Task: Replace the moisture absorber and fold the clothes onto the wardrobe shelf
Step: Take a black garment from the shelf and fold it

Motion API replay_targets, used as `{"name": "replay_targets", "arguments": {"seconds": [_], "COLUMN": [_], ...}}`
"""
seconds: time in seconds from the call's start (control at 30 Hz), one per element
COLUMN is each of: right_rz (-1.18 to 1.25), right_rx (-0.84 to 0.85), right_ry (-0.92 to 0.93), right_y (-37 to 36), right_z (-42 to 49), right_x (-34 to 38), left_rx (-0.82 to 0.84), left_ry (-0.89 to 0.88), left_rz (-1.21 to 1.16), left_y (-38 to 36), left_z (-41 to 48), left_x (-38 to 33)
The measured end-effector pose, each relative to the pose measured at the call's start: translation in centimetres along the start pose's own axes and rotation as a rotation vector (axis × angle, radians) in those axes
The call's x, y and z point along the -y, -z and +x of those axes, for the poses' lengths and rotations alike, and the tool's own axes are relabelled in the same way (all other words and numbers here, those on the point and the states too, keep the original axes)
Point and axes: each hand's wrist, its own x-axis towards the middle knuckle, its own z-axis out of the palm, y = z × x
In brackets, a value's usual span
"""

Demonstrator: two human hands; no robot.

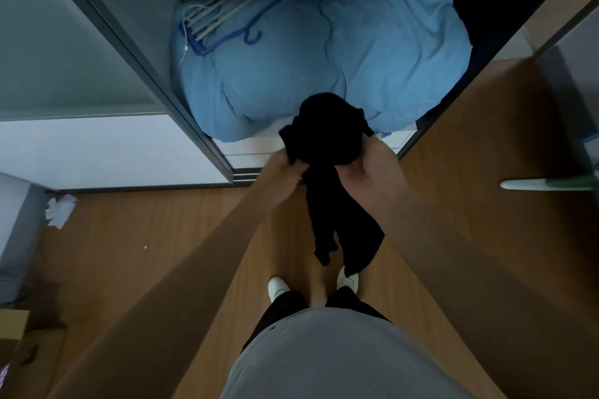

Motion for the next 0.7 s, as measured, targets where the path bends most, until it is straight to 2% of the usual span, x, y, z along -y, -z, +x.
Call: {"name": "replay_targets", "arguments": {"seconds": [0.1, 0.17, 0.23, 0.3, 0.37, 0.43, 0.5, 0.6, 0.7], "right_rz": [0.013, -0.086, -0.314, -0.808, -1.277, -1.356, -1.238, -1.318, -1.503], "right_rx": [0.027, 0.005, -0.077, -0.197, -0.242, -0.246, -0.078, 0.226, 0.224], "right_ry": [0.018, 0.111, 0.221, 0.254, 0.277, 0.499, 0.701, 0.602, 0.633], "right_y": [1.1, 1.9, 2.7, 3.6, 4.7, 4.6, 3.5, 1.5, 1.1], "right_z": [0.3, 0.3, 0.5, 0.9, 1.0, 0.4, -0.5, -0.8, -0.3], "right_x": [0.8, 1.4, 2.0, 2.8, 3.3, 3.4, 3.4, 2.9, 2.3], "left_rx": [-0.137, -0.186, -0.176, -0.136, -0.066, -0.003, 0.032, 0.024, -0.019], "left_ry": [-0.04, -0.038, -0.031, -0.043, -0.077, -0.114, -0.138, -0.142, -0.137], "left_rz": [-0.096, -0.185, -0.268, -0.292, -0.256, -0.213, -0.177, -0.143, -0.131], "left_y": [1.1, 1.9, 2.3, 2.3, 2.2, 2.0, 2.1, 2.2, 2.2], "left_z": [0.8, 0.8, 0.7, 0.9, 0.9, 0.8, 0.9, 0.8, 0.5], "left_x": [-0.1, -0.6, -1.9, -3.0, -4.1, -5.1, -5.8, -7.0, -7.5]}}
